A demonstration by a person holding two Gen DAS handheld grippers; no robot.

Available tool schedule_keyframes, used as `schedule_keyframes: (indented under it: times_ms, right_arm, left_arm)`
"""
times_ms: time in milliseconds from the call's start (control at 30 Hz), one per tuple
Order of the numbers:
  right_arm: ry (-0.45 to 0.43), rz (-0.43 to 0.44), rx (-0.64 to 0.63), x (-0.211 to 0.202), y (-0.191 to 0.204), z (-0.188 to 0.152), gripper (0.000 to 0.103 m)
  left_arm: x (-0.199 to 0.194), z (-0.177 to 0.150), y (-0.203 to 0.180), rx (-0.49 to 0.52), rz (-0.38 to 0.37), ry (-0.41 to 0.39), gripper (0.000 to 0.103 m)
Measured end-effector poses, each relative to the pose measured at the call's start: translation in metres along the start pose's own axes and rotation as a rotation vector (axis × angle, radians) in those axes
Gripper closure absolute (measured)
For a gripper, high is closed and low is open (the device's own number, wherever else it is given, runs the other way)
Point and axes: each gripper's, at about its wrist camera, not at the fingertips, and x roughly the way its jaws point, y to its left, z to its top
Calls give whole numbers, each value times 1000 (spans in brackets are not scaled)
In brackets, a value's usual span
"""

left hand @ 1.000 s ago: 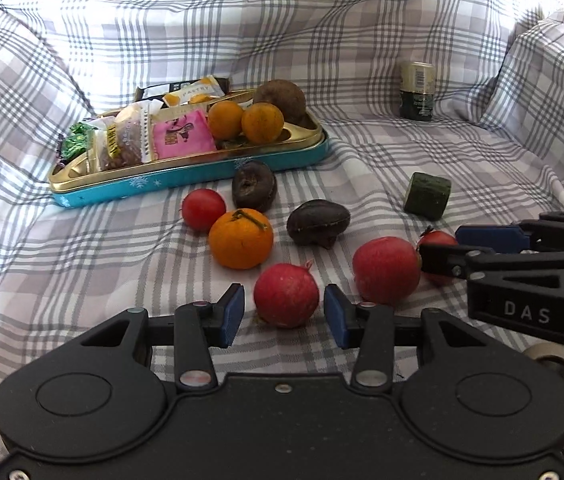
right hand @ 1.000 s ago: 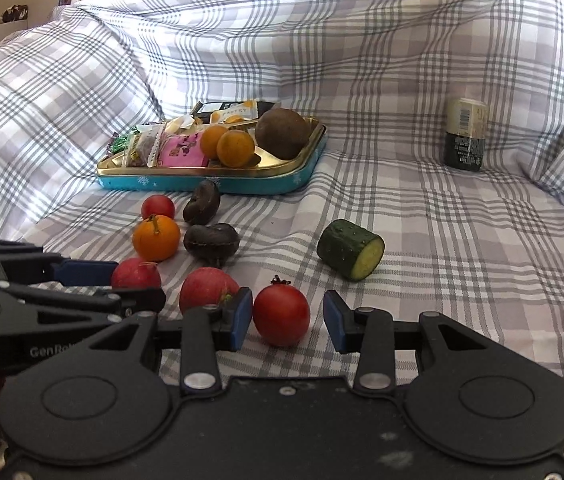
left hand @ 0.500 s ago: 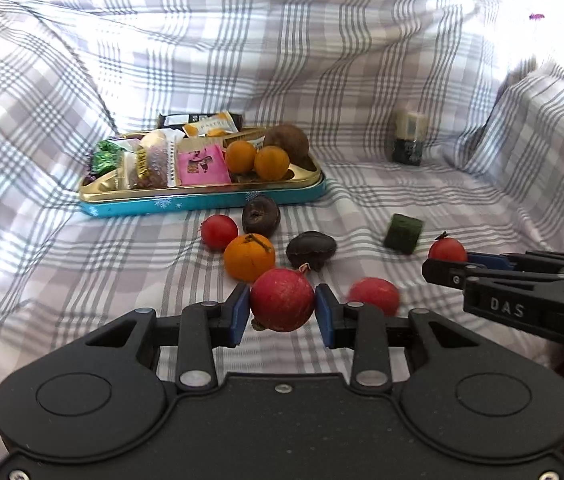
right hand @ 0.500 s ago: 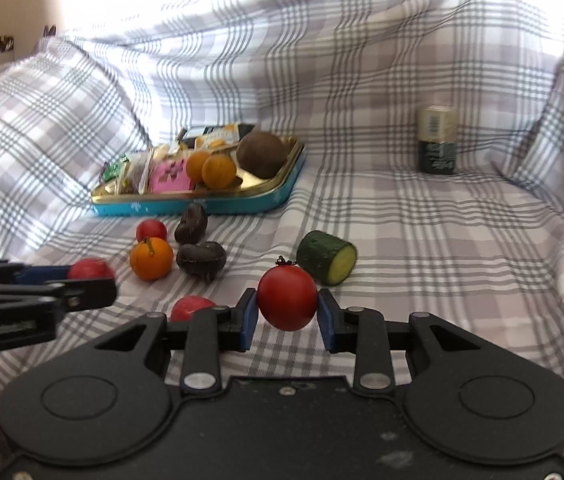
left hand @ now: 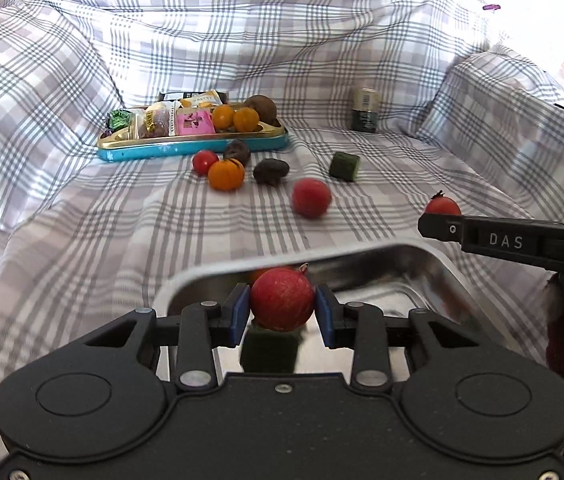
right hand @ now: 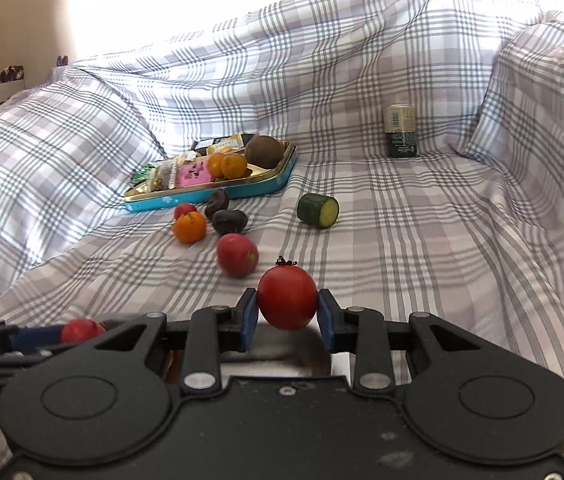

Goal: Organize fruits
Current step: 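Carry red fruit and tomato into the steel tray and open both tools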

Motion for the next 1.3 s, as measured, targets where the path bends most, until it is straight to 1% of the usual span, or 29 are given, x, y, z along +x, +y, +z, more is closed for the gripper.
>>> schedule_keyframes:
  times_ms: [167, 300, 433, 533, 633, 767, 1033, 1133, 1300]
  right_arm:
    - [-18, 9, 1, -30, 7, -15, 70]
    - [-23, 21, 8, -48, 10, -26, 70]
    - [-21, 29, 18, -58, 12, -37, 70]
    - [-23, 21, -5, -58, 17, -43, 70]
    - [-30, 18, -19, -58, 20, -44, 69]
    - [-18, 23, -8, -55, 18, -44, 69]
    - [-7, 26, -21, -53, 20, -44, 68]
    - [-9, 29, -22, -54, 20, -44, 69]
    - [-8, 28, -22, -53, 19, -44, 69]
  left_arm:
    - [-15, -14, -6, -15, -7, -17, 59]
    - [-21, -24, -9, -25, -32, -6, 59]
    - [-23, -30, -18, 20, -64, -12, 59]
    - [-22, -33, -24, 46, -79, -20, 59]
    - [-18, -35, -23, 33, -75, -16, 59]
    - [-15, -36, -20, 10, -74, -9, 59]
    - [-15, -37, -27, 52, -92, 0, 59]
    - [-16, -37, -27, 50, -87, -10, 58]
    - [-13, -36, -26, 41, -82, 10, 58]
